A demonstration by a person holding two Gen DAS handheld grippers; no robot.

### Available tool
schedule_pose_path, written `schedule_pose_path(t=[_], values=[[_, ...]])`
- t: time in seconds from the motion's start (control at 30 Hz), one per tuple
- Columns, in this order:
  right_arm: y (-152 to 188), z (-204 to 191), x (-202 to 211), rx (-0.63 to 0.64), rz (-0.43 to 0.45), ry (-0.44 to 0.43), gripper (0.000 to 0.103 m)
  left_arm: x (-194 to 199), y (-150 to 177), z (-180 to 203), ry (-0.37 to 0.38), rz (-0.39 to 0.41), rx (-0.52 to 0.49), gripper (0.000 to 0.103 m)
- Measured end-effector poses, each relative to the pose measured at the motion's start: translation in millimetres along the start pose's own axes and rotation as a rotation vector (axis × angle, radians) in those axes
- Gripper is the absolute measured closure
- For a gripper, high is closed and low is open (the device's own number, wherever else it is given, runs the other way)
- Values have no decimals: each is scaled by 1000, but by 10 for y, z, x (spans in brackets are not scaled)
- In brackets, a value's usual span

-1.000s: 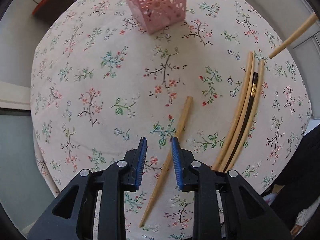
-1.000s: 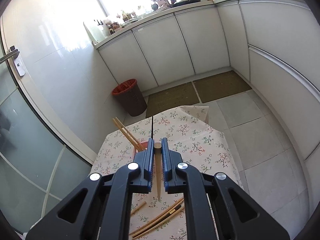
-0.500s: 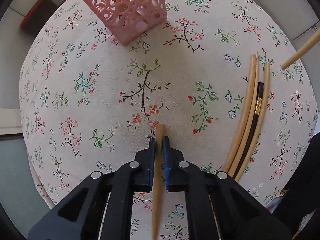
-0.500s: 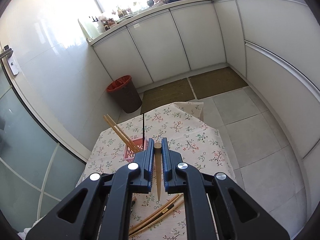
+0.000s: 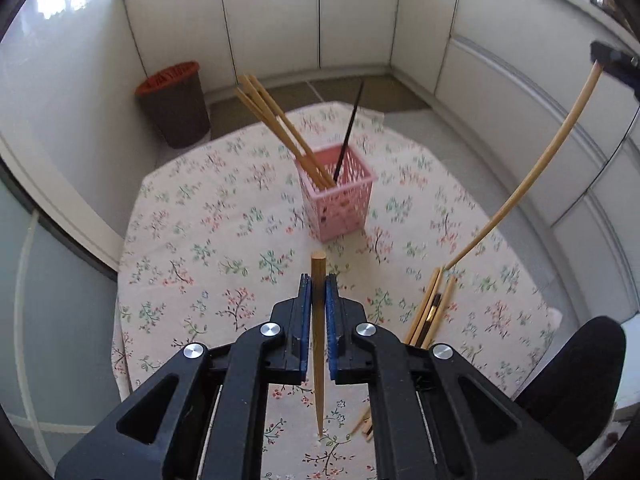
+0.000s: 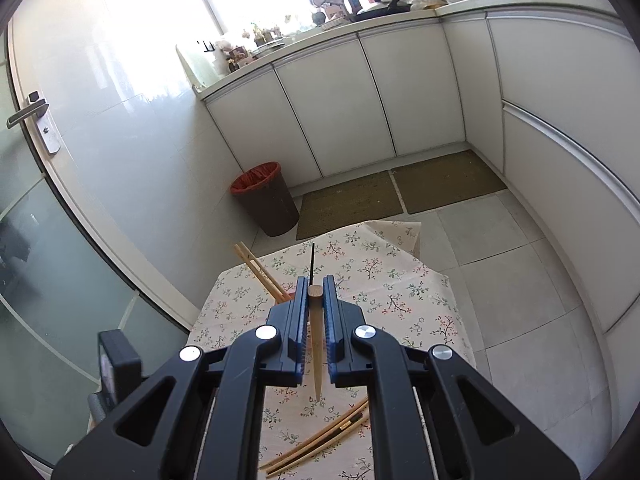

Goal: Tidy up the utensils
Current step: 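Carry both held chopsticks over the pink basket, then lower the chopsticks into the pink basket and open both tools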

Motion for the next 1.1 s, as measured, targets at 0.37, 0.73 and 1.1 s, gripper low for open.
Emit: schedule_pose_path(t=[0.37, 0.73, 1.1], values=[[-376, -322, 11, 81, 58, 11, 95, 841, -936, -9, -7, 296, 122, 97], [-804, -487, -237, 146, 124, 10, 95, 728, -1639, 43, 4, 361, 170, 97], [-769, -335, -831, 115, 71, 5, 95, -106, -1503, 20, 21, 244, 219, 92]])
Point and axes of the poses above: each gripper's, at about its wrist camera, not at the fingertips, and x roughly against the way its jaws point, z to its right, y to its underside, the point moved 3 cm from there along -x, roughly the way its jaws point, and after that the axes turned 8 degrees about -y, right-handed, at the moved point
